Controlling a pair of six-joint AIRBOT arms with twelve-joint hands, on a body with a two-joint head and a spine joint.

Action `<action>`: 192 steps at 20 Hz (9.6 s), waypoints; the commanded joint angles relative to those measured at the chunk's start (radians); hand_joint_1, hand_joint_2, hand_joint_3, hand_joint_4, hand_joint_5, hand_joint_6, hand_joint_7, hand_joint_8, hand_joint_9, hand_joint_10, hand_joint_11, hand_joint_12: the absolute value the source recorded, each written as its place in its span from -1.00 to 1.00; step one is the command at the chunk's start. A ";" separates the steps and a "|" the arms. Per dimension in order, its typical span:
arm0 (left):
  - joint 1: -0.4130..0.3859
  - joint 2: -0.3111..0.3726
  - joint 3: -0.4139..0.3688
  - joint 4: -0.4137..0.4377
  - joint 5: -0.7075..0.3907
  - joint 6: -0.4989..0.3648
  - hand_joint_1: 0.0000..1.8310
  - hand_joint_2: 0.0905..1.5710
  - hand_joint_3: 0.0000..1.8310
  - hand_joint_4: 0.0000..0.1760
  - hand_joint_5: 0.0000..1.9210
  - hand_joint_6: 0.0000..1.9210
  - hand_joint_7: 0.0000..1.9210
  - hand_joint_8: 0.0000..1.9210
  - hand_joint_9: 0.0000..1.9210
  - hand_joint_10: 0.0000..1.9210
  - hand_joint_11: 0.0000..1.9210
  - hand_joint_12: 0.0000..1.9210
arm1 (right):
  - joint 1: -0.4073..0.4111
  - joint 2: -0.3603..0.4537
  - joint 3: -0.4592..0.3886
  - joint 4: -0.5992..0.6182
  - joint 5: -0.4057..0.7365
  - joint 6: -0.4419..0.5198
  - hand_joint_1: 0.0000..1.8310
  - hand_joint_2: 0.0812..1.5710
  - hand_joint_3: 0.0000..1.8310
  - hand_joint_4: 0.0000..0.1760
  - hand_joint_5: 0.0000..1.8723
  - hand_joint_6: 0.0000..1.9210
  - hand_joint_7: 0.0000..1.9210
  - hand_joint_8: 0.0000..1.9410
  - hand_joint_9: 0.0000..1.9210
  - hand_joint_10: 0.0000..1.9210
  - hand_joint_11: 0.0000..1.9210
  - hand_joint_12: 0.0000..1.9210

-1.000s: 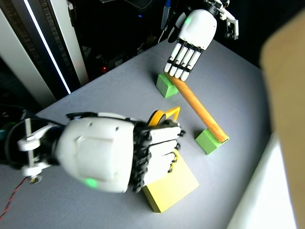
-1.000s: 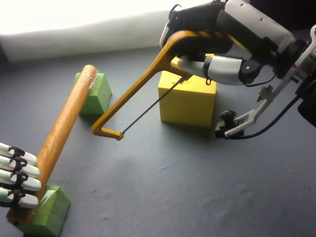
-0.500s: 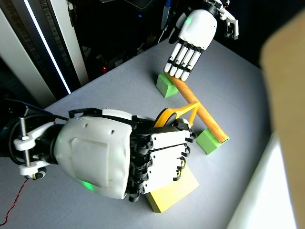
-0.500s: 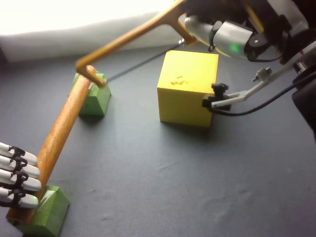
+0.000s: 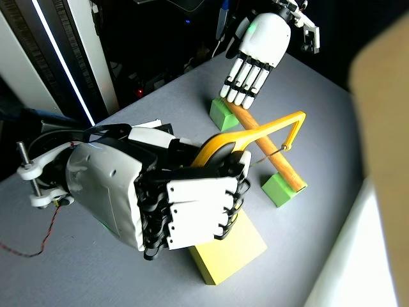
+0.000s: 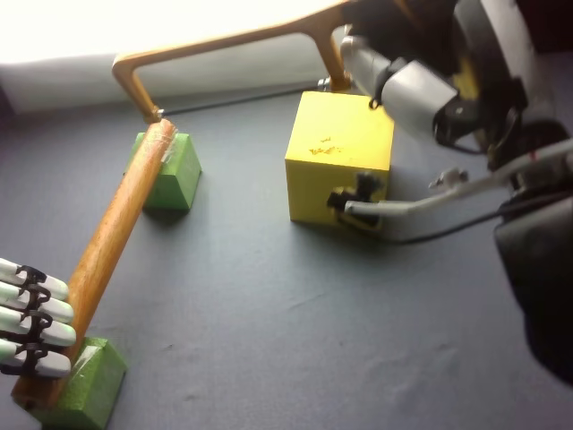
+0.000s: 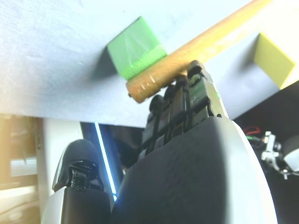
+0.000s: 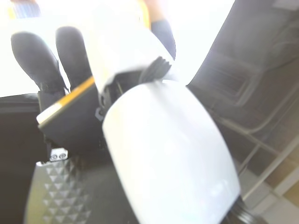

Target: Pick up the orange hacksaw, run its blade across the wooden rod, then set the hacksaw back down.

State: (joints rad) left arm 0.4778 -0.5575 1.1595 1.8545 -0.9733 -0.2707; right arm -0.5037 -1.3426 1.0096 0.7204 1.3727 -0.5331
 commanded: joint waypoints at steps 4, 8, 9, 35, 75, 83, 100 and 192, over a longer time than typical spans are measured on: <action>-0.010 0.004 0.005 -0.045 0.006 0.001 -0.79 0.60 -1.00 -1.00 -0.97 -1.00 -1.00 -1.00 -1.00 -1.00 -1.00 -1.00 | -0.009 -0.052 -0.005 -0.029 0.178 0.007 0.49 0.46 -1.00 -1.00 -0.14 0.08 -0.05 0.24 -0.18 0.49 -0.18 0.63; -0.012 0.003 0.004 -0.045 0.006 0.001 -0.82 0.60 -1.00 -1.00 -0.99 -1.00 -1.00 -1.00 -1.00 -1.00 -1.00 -1.00 | -0.016 -0.097 -0.005 -0.017 0.170 0.006 0.49 0.47 -1.00 -1.00 -0.17 0.09 -0.07 0.25 -0.15 0.50 -0.14 0.59; -0.012 0.003 0.003 -0.045 0.006 0.001 -0.76 0.59 -1.00 -1.00 -0.96 -0.99 -0.98 -0.99 -1.00 -1.00 -1.00 -1.00 | -0.016 -0.103 -0.005 -0.017 0.167 0.006 0.49 0.47 -1.00 -1.00 -0.17 0.09 -0.06 0.23 -0.15 0.50 -0.15 0.60; -0.016 0.001 0.002 -0.045 0.006 0.001 -0.80 0.60 -1.00 -1.00 -0.95 -0.99 -0.98 -0.99 -0.99 -1.00 -1.00 -1.00 | -0.089 -0.267 0.052 0.052 0.232 -0.053 0.49 0.47 -1.00 -1.00 -0.14 0.05 -0.07 0.27 -0.18 0.52 -0.16 0.64; -0.013 -0.006 0.008 -0.045 0.016 0.001 -0.85 0.61 -1.00 -1.00 -0.95 -1.00 -0.97 -1.00 -1.00 -1.00 -1.00 -1.00 | -0.040 -0.482 0.278 0.037 0.067 0.046 0.50 0.43 -1.00 -1.00 -0.15 0.04 0.00 0.15 -0.06 0.45 -0.13 0.62; -0.011 -0.006 0.010 -0.054 0.016 0.001 -0.84 0.60 -1.00 -1.00 -0.91 -0.99 -0.93 -0.99 -0.95 -0.99 -0.98 -0.99 | -0.093 -0.323 0.115 0.031 0.099 -0.030 0.50 0.42 -1.00 -1.00 -0.11 0.00 0.01 0.14 -0.04 0.41 -0.11 0.60; -0.016 -0.006 0.010 -0.057 0.016 0.001 -0.88 0.61 -1.00 -1.00 -0.90 -0.99 -0.90 -0.99 -0.94 -0.99 -0.97 -0.99 | -0.050 -0.139 -0.051 0.003 0.190 -0.107 0.48 0.42 -1.00 -1.00 -0.10 -0.01 0.02 0.13 -0.04 0.39 -0.12 0.62; 0.109 -0.194 0.091 -1.031 -0.258 0.338 -0.55 0.79 -0.99 -1.00 0.44 1.00 0.54 1.00 0.59 1.00 0.68 1.00 | 0.113 0.368 0.048 -1.353 -0.187 0.156 -0.41 0.74 -0.99 -1.00 0.33 1.00 0.39 1.00 0.53 1.00 0.73 1.00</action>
State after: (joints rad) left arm 0.5919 -0.7532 1.2476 0.8986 -1.1481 0.0669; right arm -0.4023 -0.9783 1.0641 -0.6899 1.0828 -0.3836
